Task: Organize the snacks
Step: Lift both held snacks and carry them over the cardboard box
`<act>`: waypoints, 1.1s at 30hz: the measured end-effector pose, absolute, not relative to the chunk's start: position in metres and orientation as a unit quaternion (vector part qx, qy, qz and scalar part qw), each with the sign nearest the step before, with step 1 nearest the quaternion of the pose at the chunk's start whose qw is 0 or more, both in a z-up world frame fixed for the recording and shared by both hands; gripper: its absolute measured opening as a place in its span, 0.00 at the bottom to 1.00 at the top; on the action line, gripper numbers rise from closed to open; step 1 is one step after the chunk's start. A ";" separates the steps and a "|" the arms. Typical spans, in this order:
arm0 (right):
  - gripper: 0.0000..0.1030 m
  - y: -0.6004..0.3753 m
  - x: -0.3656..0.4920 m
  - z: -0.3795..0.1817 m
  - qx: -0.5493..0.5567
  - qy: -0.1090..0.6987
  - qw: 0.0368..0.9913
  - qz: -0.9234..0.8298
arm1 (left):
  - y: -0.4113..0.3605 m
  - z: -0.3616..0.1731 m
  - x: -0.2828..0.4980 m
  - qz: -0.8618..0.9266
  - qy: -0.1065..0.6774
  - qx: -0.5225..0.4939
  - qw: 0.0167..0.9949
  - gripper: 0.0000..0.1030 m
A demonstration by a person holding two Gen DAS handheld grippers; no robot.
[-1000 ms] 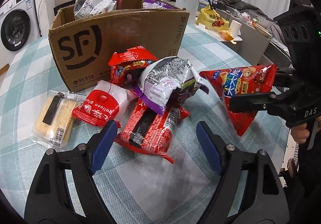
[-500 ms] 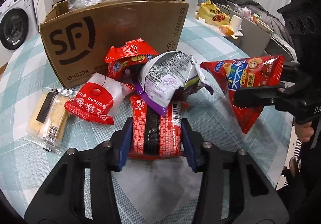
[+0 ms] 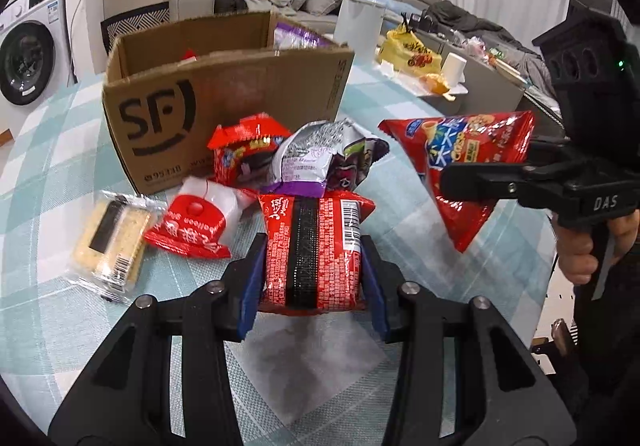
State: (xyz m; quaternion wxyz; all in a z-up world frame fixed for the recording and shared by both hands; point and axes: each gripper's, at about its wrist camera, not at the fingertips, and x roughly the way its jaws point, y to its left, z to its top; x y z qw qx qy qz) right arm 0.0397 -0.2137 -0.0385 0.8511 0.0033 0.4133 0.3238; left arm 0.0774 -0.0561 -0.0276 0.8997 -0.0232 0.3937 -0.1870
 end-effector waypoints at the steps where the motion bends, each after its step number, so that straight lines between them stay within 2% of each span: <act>1: 0.63 -0.214 0.039 -0.037 0.005 0.411 0.852 0.325 | -0.055 -0.024 0.075 -0.188 0.389 -0.024 0.901 0.40; 14: 0.63 -0.220 0.032 -0.017 0.034 0.372 0.867 0.329 | -0.041 0.013 0.051 -0.179 0.355 -0.034 0.917 0.40; 33: 0.63 -0.220 0.035 -0.005 0.061 0.338 0.883 0.320 | -0.013 0.031 0.058 -0.122 0.327 -0.052 0.936 0.40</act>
